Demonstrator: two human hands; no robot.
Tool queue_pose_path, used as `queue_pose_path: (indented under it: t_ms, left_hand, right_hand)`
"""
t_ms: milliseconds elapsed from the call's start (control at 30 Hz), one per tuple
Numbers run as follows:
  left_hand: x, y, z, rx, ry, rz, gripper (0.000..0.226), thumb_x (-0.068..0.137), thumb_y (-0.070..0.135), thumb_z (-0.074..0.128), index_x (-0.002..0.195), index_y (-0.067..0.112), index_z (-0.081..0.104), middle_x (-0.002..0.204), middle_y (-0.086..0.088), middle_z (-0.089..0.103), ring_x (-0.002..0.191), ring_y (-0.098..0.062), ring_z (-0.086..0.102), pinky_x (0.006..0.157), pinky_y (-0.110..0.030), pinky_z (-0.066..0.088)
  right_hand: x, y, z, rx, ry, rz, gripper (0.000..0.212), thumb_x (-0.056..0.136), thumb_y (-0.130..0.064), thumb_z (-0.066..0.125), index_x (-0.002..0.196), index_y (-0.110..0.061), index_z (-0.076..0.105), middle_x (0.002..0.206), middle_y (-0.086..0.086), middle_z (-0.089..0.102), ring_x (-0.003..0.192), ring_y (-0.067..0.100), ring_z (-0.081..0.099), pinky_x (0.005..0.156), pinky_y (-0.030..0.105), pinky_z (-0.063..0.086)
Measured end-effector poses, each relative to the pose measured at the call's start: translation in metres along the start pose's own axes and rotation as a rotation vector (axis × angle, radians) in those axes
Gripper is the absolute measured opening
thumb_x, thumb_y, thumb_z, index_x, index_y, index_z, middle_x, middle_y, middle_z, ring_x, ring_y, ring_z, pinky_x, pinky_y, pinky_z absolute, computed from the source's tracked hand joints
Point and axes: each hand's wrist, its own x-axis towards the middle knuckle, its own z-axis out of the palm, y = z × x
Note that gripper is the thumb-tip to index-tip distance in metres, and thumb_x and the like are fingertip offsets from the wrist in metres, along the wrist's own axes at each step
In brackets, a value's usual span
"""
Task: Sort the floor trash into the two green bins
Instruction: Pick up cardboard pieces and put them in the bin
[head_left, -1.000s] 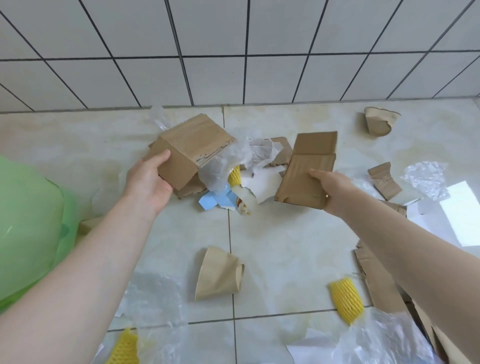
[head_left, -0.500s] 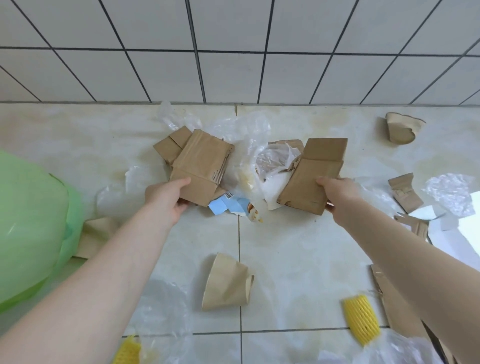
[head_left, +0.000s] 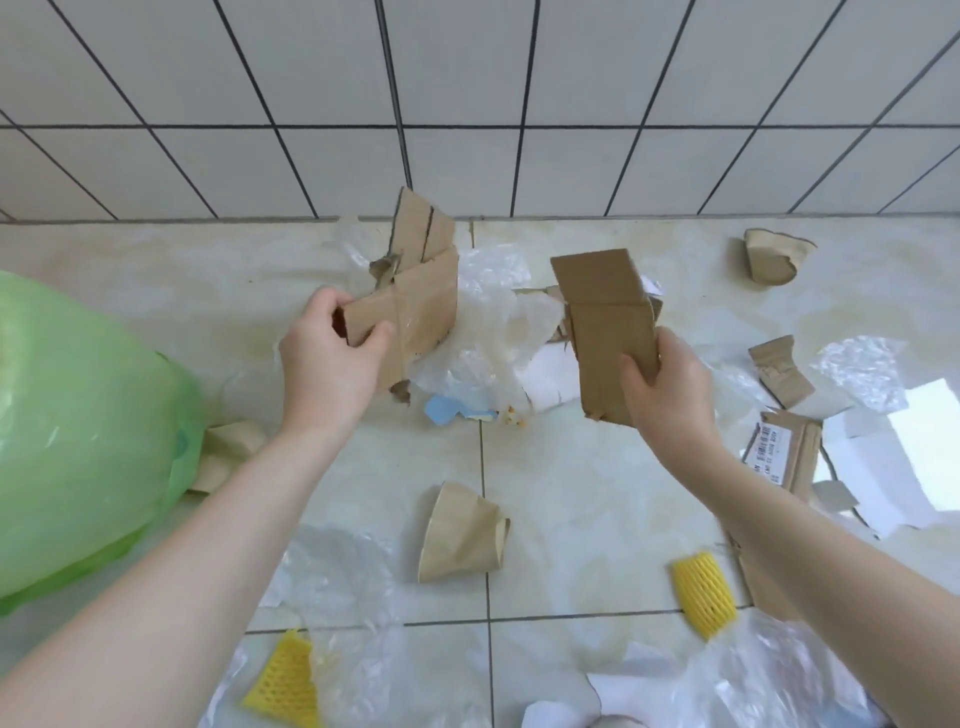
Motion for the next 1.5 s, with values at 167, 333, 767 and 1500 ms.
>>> queue_pose_path:
  t_ms: [167, 333, 767, 1500]
  left_hand:
    - [-0.024, 0.015, -0.037, 0.168, -0.101, 0.319, 0.014, 0.081, 0.009, 0.066, 0.092, 0.011, 0.057, 0.085, 0.001, 0.061, 0.077, -0.016, 0.052, 0.066, -0.02, 0.033]
    - [-0.05, 0.022, -0.073, 0.297, -0.148, 0.484, 0.017, 0.08, 0.002, 0.067, 0.094, 0.008, 0.058, 0.093, -0.003, 0.061, 0.088, -0.022, 0.054, 0.074, -0.021, 0.033]
    - [-0.128, 0.047, -0.229, 0.411, -0.085, 0.575, 0.022, 0.08, 0.0, 0.067, 0.099, 0.007, 0.059, 0.099, -0.006, 0.062, 0.096, -0.027, 0.056, 0.084, -0.032, 0.043]
    - [-0.243, 0.029, -0.462, 0.316, 0.189, 0.228, 0.023, 0.081, 0.007, 0.071, 0.098, 0.02, 0.062, 0.094, 0.006, 0.066, 0.082, -0.001, 0.057, 0.073, -0.009, 0.041]
  right_hand:
    - [-0.023, -0.024, -0.031, -0.074, -0.015, -0.195, 0.012, 0.089, -0.011, 0.049, 0.083, -0.018, 0.041, 0.084, -0.001, 0.045, 0.069, 0.025, 0.045, 0.056, 0.036, 0.034]
    - [-0.045, -0.054, -0.066, -0.168, -0.048, -0.338, 0.015, 0.09, -0.011, 0.049, 0.103, -0.012, 0.056, 0.1, 0.003, 0.056, 0.08, 0.03, 0.053, 0.066, 0.04, 0.046]
    - [-0.128, -0.149, -0.151, -0.323, -0.22, -0.679, 0.025, 0.094, -0.018, 0.049, 0.118, -0.015, 0.047, 0.099, -0.001, 0.054, 0.085, 0.028, 0.049, 0.065, 0.032, 0.035]
    - [-0.24, -0.333, -0.069, -0.5, -0.53, -1.478, 0.018, 0.093, -0.023, 0.049, 0.108, -0.02, 0.06, 0.099, -0.003, 0.062, 0.099, 0.023, 0.052, 0.077, 0.041, 0.05]
